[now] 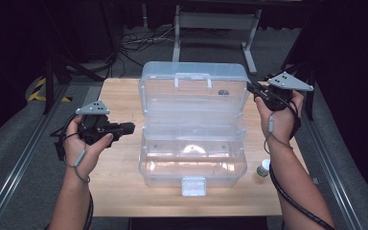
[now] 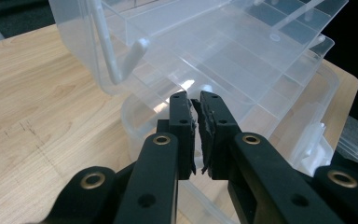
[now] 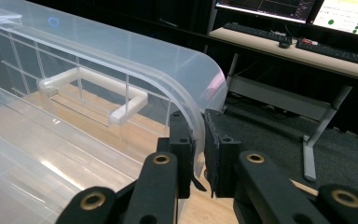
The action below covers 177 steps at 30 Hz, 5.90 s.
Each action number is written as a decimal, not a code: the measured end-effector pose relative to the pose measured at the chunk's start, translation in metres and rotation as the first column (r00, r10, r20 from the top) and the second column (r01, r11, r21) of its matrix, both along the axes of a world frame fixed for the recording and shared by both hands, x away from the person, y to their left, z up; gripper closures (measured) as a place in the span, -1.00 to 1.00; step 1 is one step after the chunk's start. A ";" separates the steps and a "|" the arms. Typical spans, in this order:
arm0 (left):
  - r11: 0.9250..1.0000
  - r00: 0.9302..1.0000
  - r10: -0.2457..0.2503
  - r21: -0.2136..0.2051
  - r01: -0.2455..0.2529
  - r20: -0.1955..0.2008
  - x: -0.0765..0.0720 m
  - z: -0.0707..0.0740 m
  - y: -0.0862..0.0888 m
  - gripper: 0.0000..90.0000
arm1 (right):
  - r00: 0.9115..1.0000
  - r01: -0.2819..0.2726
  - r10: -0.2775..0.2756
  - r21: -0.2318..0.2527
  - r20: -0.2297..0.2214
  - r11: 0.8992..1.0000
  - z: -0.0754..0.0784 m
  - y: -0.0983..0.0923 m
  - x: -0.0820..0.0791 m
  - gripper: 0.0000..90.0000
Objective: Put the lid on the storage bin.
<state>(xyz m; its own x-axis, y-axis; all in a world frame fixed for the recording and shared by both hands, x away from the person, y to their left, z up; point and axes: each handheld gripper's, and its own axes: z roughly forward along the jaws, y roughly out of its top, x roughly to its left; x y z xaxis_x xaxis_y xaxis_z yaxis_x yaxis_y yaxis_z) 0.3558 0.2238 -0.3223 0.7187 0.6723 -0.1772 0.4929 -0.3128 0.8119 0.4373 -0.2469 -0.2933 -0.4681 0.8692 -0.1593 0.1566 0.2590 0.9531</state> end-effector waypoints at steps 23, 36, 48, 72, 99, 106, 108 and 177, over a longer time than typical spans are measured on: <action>0.997 0.997 0.076 0.002 -0.076 -0.029 -0.017 -0.010 0.024 0.87 | 0.997 0.019 -0.020 -0.012 -0.080 1.000 0.006 0.003 0.034 0.89; 0.995 0.994 0.100 -0.013 -0.101 -0.038 -0.018 -0.012 0.033 0.87 | 0.994 0.021 -0.021 0.002 -0.110 1.000 0.002 0.003 0.053 0.90; 0.995 0.995 0.096 -0.015 -0.097 -0.039 -0.014 -0.013 0.033 0.88 | 0.993 0.024 -0.022 0.017 -0.119 1.000 -0.003 0.003 0.064 0.91; 0.995 0.992 0.100 -0.008 -0.101 -0.073 -0.005 -0.023 0.035 0.87 | 0.984 0.029 -0.020 0.050 -0.175 0.998 -0.015 0.002 0.094 0.90; 0.995 0.990 0.095 -0.011 -0.096 -0.103 0.003 -0.034 0.039 0.86 | 0.953 0.051 -0.020 0.092 -0.303 0.994 -0.036 0.001 0.136 0.91; 0.995 0.990 0.100 -0.016 -0.102 -0.102 0.003 -0.035 0.040 0.86 | 0.949 0.060 -0.025 0.103 -0.313 0.993 -0.042 0.001 0.142 0.91; 0.995 0.990 0.097 -0.016 -0.100 -0.102 0.004 -0.035 0.040 0.85 | 0.948 0.059 -0.027 0.092 -0.317 0.994 -0.043 0.002 0.144 0.91; 0.999 0.995 0.044 -0.011 -0.045 -0.087 0.016 -0.029 0.024 0.18 | 0.972 -0.073 0.106 0.159 -0.212 0.985 -0.015 -0.050 0.058 0.12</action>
